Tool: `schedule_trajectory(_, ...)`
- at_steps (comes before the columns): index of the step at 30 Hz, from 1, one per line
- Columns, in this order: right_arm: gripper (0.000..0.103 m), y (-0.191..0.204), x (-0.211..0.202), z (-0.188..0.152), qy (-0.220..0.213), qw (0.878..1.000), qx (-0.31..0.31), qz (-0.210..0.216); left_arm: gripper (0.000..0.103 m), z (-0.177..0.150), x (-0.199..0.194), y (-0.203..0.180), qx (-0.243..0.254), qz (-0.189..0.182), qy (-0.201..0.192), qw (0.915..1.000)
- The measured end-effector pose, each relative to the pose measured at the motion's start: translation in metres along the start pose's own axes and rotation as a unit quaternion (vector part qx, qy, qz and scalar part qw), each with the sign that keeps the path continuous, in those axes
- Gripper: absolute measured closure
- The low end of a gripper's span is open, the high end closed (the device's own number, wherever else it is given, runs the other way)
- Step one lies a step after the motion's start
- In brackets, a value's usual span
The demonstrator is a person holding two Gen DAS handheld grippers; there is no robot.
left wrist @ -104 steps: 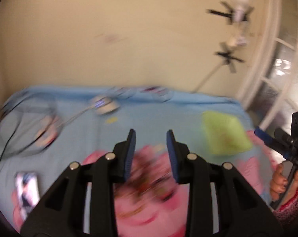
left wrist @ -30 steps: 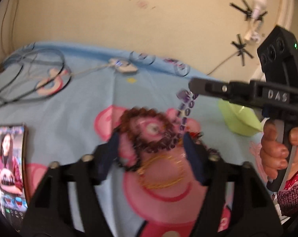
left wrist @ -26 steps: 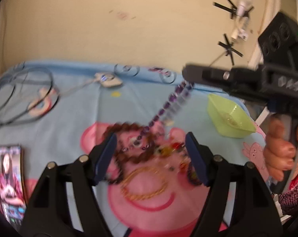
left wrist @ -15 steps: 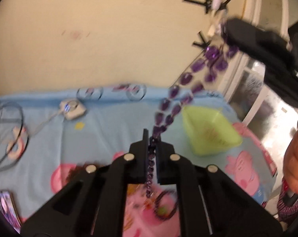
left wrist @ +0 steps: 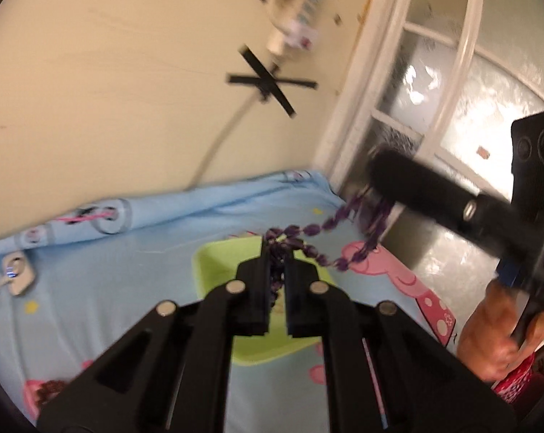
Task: Organize jewelry
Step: 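Carry the purple strand into the green basket and release it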
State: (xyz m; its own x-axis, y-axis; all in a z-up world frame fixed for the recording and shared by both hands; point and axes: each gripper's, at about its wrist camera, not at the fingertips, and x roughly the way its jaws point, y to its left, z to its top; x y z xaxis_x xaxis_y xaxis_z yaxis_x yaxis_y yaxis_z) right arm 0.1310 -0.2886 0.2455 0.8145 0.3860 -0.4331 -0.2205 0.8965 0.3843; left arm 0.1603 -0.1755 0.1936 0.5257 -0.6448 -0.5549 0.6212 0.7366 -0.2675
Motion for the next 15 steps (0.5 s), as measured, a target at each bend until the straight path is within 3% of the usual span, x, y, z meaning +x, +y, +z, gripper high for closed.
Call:
schedule_trajectory(4,0.103,-0.037,0.008,-0.026,0.021,0.999,0.025,-0.027,0.097,-0.007,0.048,-0.012,0.002,0.0,0.04,0.9992)
schedule_trajectory(7,0.103,-0.06,0.023,-0.049,0.049,0.997,0.041,-0.038,0.097,-0.02,0.077,-0.006,-0.003,0.021,0.072,0.9972)
schedule_trajectory(10,0.103,-0.074,0.04,-0.066,0.074,0.994,0.05,-0.06,0.073,-0.033,0.103,0.006,-0.014,0.072,0.128,0.9891)
schedule_trajectory(11,0.103,-0.077,0.044,-0.068,0.077,0.993,0.057,-0.064,0.072,-0.036,0.103,0.012,-0.023,0.076,0.138,0.9873)
schedule_trajectory(13,0.103,-0.079,0.041,-0.068,0.07,0.994,0.069,-0.056,0.072,-0.036,0.094,0.019,-0.033,0.076,0.136,0.9873)
schedule_trajectory(15,0.103,-0.074,0.035,-0.064,0.055,0.995,0.068,-0.046,0.072,-0.033,0.067,0.024,-0.04,0.074,0.108,0.9906)
